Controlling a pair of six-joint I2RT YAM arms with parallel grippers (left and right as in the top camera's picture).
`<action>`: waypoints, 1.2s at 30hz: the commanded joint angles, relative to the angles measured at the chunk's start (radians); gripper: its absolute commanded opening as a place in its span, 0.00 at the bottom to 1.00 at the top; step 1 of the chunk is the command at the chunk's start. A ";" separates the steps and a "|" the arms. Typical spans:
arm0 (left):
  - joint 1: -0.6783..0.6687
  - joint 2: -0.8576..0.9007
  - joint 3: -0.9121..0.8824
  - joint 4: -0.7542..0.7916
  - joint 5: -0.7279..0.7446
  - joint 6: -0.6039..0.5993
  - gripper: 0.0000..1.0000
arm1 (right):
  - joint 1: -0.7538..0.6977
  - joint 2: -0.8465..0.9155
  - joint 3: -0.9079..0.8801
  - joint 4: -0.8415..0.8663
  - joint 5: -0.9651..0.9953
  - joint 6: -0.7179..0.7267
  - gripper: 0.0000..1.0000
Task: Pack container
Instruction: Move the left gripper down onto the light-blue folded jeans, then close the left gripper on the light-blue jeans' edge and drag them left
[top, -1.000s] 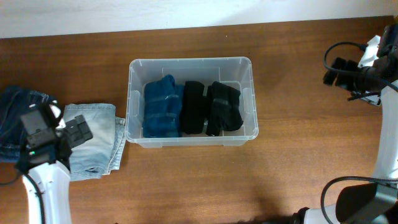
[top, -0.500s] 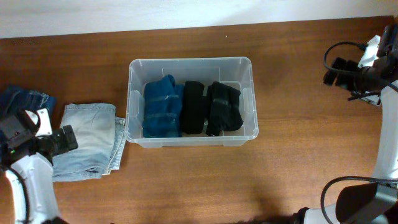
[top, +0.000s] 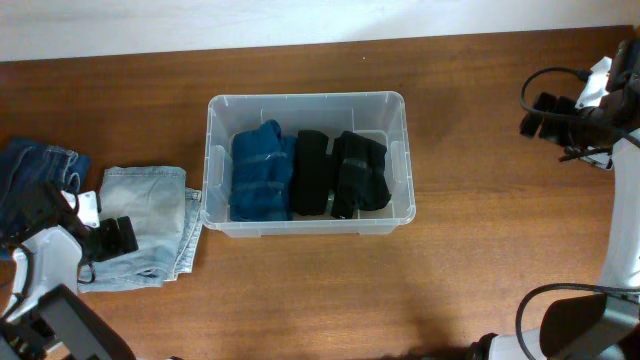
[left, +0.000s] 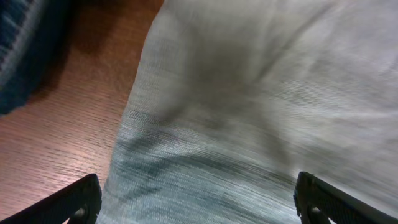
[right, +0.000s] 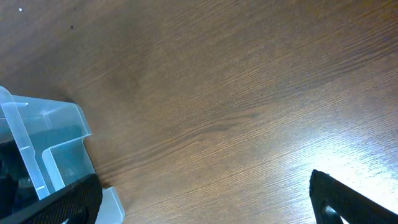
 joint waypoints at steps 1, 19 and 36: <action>0.032 0.029 0.019 0.005 -0.017 -0.032 0.99 | -0.003 -0.008 0.006 -0.001 0.002 -0.001 0.99; 0.060 0.091 0.019 -0.099 0.282 -0.139 0.97 | -0.003 -0.007 0.006 -0.001 0.002 -0.001 0.99; 0.055 0.072 0.252 -0.369 0.327 -0.223 0.98 | -0.003 -0.008 0.006 -0.001 0.002 -0.001 0.99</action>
